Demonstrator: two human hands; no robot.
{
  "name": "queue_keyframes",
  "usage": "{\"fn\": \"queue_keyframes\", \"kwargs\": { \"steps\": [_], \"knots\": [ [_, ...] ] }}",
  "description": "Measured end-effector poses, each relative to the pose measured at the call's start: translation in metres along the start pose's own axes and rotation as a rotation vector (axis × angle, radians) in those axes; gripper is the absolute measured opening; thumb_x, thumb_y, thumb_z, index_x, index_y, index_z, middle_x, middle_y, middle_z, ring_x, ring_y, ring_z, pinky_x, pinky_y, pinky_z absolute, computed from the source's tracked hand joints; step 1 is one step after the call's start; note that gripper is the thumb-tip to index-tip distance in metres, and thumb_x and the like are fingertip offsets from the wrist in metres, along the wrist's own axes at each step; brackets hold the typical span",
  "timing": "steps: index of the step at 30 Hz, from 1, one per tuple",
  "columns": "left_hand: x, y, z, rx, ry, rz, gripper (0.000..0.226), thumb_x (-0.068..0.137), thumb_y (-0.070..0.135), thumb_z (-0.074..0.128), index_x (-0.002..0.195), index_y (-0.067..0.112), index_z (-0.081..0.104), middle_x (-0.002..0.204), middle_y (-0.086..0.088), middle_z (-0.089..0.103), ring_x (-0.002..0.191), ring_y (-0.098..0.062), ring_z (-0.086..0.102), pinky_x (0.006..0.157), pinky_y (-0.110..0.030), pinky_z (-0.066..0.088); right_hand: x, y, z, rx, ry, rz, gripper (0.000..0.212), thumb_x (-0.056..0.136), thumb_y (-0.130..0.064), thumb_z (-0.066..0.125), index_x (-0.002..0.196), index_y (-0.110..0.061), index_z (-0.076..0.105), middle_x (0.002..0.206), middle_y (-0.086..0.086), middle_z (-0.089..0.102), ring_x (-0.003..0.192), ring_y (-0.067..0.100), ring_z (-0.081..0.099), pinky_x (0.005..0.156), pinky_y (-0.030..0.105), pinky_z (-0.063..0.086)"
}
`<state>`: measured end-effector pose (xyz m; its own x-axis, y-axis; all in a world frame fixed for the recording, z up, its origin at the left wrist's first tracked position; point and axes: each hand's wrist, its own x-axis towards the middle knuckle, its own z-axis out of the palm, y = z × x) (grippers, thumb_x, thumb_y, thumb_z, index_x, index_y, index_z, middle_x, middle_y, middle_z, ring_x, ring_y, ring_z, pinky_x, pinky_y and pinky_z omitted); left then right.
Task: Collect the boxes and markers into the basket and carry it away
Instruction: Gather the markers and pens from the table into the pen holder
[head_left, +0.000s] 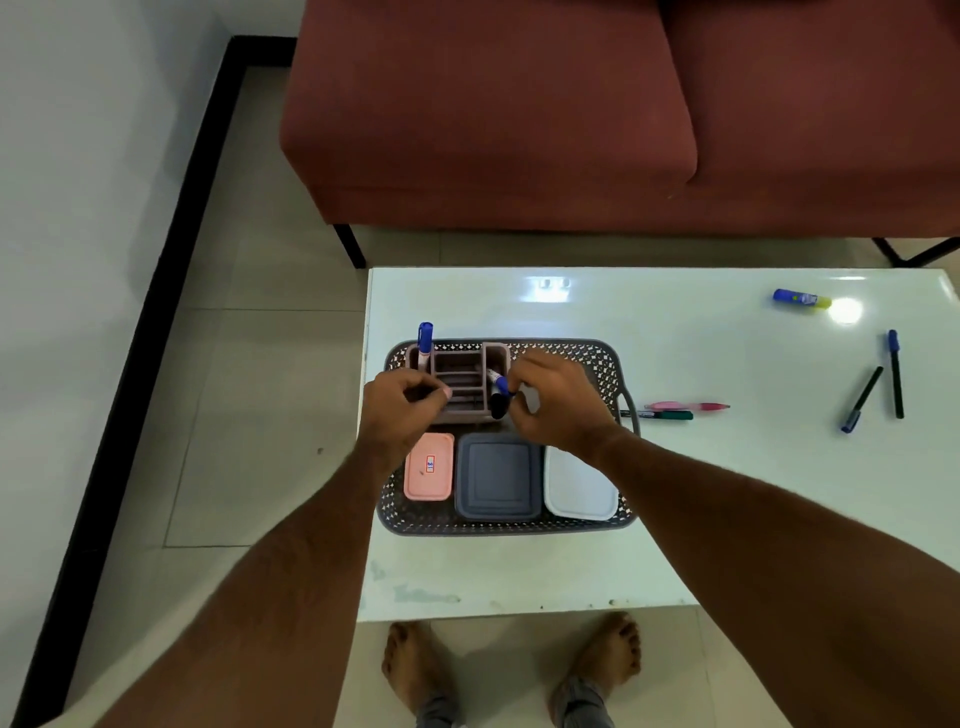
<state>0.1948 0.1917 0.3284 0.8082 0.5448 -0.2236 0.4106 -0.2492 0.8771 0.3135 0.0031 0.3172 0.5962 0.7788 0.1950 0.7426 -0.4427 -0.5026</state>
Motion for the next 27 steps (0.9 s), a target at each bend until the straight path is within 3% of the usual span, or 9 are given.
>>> {"fn": "queue_keyframes", "kwargs": {
  "steps": [5, 6, 8, 10, 13, 16, 20, 27],
  "knots": [
    [0.000, -0.005, 0.005, 0.192, -0.074, 0.099, 0.033, 0.072, -0.014, 0.070, 0.093, 0.010, 0.078, 0.092, -0.002, 0.072, 0.080, -0.005, 0.061, 0.075, -0.007, 0.050, 0.000, 0.005, 0.001, 0.029, -0.043, -0.033, 0.006, 0.075, -0.015, 0.063, 0.078, -0.010, 0.060, 0.076, 0.003, 0.060, 0.064, 0.020, 0.051, 0.057, 0.036, 0.047],
    [0.000, -0.007, 0.006, 0.237, -0.080, 0.134, 0.037, 0.068, -0.014, 0.071, 0.092, 0.013, 0.078, 0.092, 0.001, 0.072, 0.081, -0.007, 0.061, 0.078, -0.011, 0.053, 0.000, 0.005, 0.001, 0.030, -0.047, -0.039, 0.006, 0.076, -0.015, 0.063, 0.078, -0.010, 0.061, 0.075, 0.003, 0.060, 0.064, 0.019, 0.052, 0.057, 0.037, 0.047],
    [0.005, -0.011, 0.007, 0.310, -0.085, 0.176, 0.043, 0.063, -0.009, 0.073, 0.088, 0.025, 0.077, 0.091, 0.005, 0.071, 0.088, -0.019, 0.062, 0.083, -0.038, 0.056, 0.000, 0.006, -0.002, 0.044, -0.041, -0.037, 0.005, 0.078, -0.015, 0.063, 0.078, -0.010, 0.062, 0.075, 0.003, 0.061, 0.063, 0.019, 0.052, 0.056, 0.034, 0.047],
    [0.006, -0.010, 0.012, 0.353, -0.069, 0.157, 0.039, 0.064, 0.002, 0.079, 0.084, 0.034, 0.070, 0.096, 0.008, 0.067, 0.099, -0.023, 0.058, 0.089, -0.047, 0.051, 0.000, 0.007, -0.006, 0.060, -0.027, -0.021, 0.005, 0.078, -0.015, 0.063, 0.079, -0.010, 0.063, 0.074, 0.002, 0.061, 0.063, 0.017, 0.051, 0.056, 0.030, 0.046],
    [0.002, -0.003, 0.024, 0.426, 0.029, 0.096, 0.032, 0.071, 0.026, 0.084, 0.095, 0.030, 0.062, 0.114, 0.007, 0.048, 0.114, -0.016, 0.040, 0.100, -0.040, 0.033, -0.003, 0.012, -0.013, 0.069, 0.000, 0.000, 0.006, 0.078, -0.016, 0.062, 0.078, -0.010, 0.063, 0.073, 0.001, 0.060, 0.063, 0.016, 0.048, 0.057, 0.026, 0.042],
    [-0.001, -0.002, 0.030, 0.500, 0.084, 0.090, 0.046, 0.078, 0.036, 0.078, 0.113, 0.021, 0.052, 0.125, -0.004, 0.044, 0.120, -0.024, 0.039, 0.099, -0.047, 0.032, -0.011, 0.024, -0.020, 0.075, 0.023, 0.037, 0.007, 0.078, -0.017, 0.061, 0.077, -0.010, 0.062, 0.073, 0.002, 0.059, 0.063, 0.018, 0.051, 0.056, 0.030, 0.045],
    [-0.007, -0.003, 0.030, 0.505, 0.087, 0.114, 0.059, 0.078, 0.037, 0.079, 0.123, 0.017, 0.047, 0.125, -0.008, 0.046, 0.121, -0.028, 0.041, 0.101, -0.052, 0.033, -0.030, 0.039, -0.032, 0.080, 0.069, 0.077, 0.008, 0.078, -0.016, 0.064, 0.076, -0.009, 0.062, 0.073, 0.002, 0.061, 0.064, 0.018, 0.051, 0.056, 0.030, 0.044],
    [-0.010, 0.037, 0.053, 0.516, 0.306, 0.261, 0.053, 0.082, 0.045, 0.061, 0.121, 0.014, 0.045, 0.115, -0.009, 0.046, 0.111, -0.029, 0.042, 0.095, -0.049, 0.032, -0.059, 0.076, -0.070, 0.079, 0.124, 0.135, 0.005, 0.078, -0.014, 0.065, 0.079, -0.009, 0.065, 0.074, 0.003, 0.064, 0.062, 0.016, 0.054, 0.058, 0.029, 0.049]
  ]
}}
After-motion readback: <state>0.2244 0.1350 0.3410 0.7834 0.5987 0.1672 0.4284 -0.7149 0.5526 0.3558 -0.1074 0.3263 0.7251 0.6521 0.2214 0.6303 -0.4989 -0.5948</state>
